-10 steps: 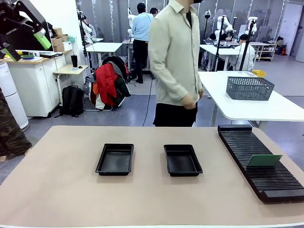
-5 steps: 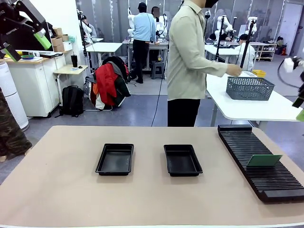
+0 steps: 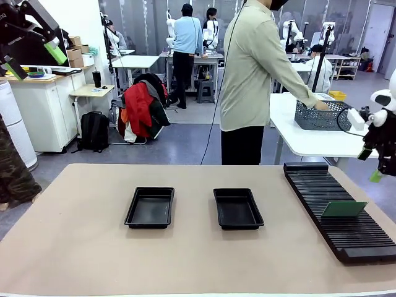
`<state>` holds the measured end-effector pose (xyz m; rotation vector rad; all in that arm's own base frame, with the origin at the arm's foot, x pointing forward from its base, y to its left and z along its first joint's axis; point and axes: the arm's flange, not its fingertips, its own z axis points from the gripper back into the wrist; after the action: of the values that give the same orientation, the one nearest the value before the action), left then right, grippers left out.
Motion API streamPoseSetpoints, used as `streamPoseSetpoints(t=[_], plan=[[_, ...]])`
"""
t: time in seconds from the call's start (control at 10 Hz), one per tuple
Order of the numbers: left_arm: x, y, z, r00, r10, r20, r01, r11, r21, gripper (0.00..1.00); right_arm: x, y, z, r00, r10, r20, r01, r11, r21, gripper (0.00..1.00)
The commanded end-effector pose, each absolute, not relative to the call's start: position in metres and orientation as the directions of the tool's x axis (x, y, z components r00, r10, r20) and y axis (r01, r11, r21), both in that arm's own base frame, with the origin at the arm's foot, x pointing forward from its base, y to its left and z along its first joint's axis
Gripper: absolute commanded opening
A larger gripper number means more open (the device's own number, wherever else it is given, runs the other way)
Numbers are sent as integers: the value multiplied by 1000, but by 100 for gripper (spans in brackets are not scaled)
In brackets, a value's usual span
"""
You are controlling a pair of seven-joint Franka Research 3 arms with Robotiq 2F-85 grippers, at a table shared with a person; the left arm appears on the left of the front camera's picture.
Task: Inspect and transfer BCBs to ESD trays.
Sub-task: Pick up the Blank PCB from the PCB Rack and place it in the left ESD tray.
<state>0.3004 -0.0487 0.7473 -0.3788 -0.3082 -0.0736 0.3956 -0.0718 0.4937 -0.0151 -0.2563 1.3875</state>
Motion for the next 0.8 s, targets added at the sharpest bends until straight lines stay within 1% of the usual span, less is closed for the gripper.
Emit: streamPoseSetpoints(t=[0.0, 0.2, 0.5, 0.7], plan=[[301, -49, 747, 951, -11, 310, 126, 927, -354, 100, 401, -75, 470, 108, 984, 140, -973, 134, -190, 100], [301, -49, 747, 951, -11, 310, 126, 927, -354, 100, 407, -73, 448, 57, 991, 123, -972, 84, -220, 100], [301, -49, 747, 951, -11, 310, 126, 927, -354, 100, 420, -64, 420, 40, 998, 56, -976, 51, -210, 100], [301, -49, 747, 951, -11, 310, 126, 927, -354, 100, 424, -66, 404, 18, 999, 50, -980, 28, -195, 100]])
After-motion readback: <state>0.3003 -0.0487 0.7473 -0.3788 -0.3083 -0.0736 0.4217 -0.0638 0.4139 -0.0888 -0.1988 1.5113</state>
